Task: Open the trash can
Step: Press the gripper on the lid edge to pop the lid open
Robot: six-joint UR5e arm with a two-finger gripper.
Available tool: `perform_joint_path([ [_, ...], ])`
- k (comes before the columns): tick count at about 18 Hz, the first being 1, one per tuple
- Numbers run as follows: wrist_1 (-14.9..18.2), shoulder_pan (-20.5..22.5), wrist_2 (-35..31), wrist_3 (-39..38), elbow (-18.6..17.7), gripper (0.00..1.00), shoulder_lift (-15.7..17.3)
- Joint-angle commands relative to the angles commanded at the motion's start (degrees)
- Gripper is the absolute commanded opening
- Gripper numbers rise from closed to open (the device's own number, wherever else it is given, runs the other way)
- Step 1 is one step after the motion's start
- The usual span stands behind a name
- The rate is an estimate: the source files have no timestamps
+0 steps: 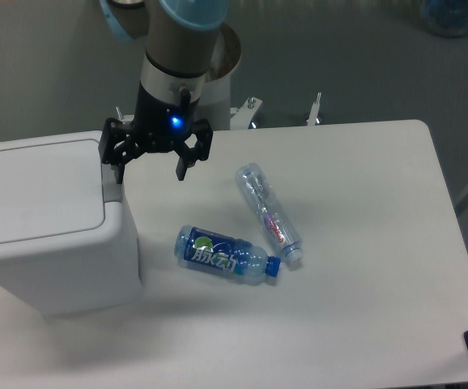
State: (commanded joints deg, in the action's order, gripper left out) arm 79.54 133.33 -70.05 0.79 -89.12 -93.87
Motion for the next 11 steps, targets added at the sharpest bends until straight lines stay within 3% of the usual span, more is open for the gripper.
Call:
perform_joint_path([
  [11, -0.2, -0.6, -0.3, 0.0, -0.7, 1.0, 0.0],
])
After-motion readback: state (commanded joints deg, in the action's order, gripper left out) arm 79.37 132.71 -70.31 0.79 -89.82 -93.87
